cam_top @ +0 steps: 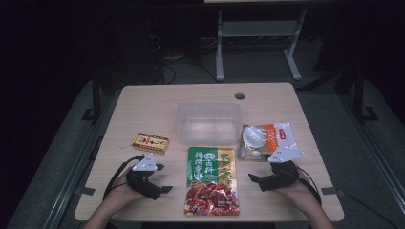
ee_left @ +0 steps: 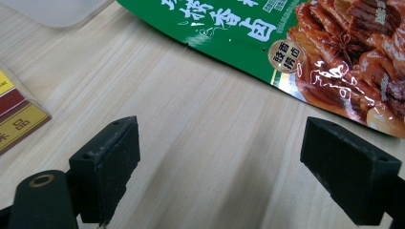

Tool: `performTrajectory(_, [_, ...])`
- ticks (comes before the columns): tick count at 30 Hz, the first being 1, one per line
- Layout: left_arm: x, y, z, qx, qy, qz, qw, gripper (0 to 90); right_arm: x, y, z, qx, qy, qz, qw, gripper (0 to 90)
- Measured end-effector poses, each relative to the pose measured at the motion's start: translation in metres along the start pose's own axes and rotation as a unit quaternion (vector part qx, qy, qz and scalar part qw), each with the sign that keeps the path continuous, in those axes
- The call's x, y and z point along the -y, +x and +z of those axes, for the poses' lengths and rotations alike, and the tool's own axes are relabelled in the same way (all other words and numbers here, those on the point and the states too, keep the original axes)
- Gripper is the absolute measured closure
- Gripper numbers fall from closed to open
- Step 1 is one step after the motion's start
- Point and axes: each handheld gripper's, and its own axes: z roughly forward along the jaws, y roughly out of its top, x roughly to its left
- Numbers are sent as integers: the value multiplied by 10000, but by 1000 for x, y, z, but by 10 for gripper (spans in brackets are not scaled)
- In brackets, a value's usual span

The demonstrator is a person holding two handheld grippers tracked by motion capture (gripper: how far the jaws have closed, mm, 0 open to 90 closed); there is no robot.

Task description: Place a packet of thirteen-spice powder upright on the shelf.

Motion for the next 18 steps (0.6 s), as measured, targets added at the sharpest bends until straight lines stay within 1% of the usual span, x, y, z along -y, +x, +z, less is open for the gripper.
performTrajectory(4, [-1, 1, 0, -19, -2, -25, 10000, 129, 0, 0, -1, -6, -22, 19, 10000, 66])
performTrajectory(5, [-1, 1, 0, -17, -15, -95, 10000, 129, 0, 0, -1, -8, -35, 12, 10000, 66])
performTrajectory(7, [-3, 3, -2, -88, 37, -125, 9999, 137, 0, 0, -1, -15, -51, 20, 10000, 66])
performTrajectory(9, [-3, 4, -2, -78, 52, -161, 9998, 149, 0, 0, -1, -4, -51, 4, 10000, 66])
performTrajectory(11, [-6, 8, -7, -142, 38, -253, 9996, 196, 0, 0, -1, -1, -53, 1, 10000, 66])
performTrajectory(13, [-9, 10, -10, -134, -35, -372, 9992, 253, -1, 1, -1, -5, -41, -13, 10000, 66])
performTrajectory(15, [-10, 12, -12, -136, -66, -393, 9991, 322, 0, 1, -1, -5, -36, -11, 10000, 66])
performTrajectory(16, [-12, 13, -15, -169, -97, -404, 9990, 356, -1, 1, -2, -16, -47, -44, 10000, 66])
performTrajectory(18, [-14, 18, -21, -165, -154, -486, 9986, 422, -1, 2, -1, -17, -44, -59, 10000, 66])
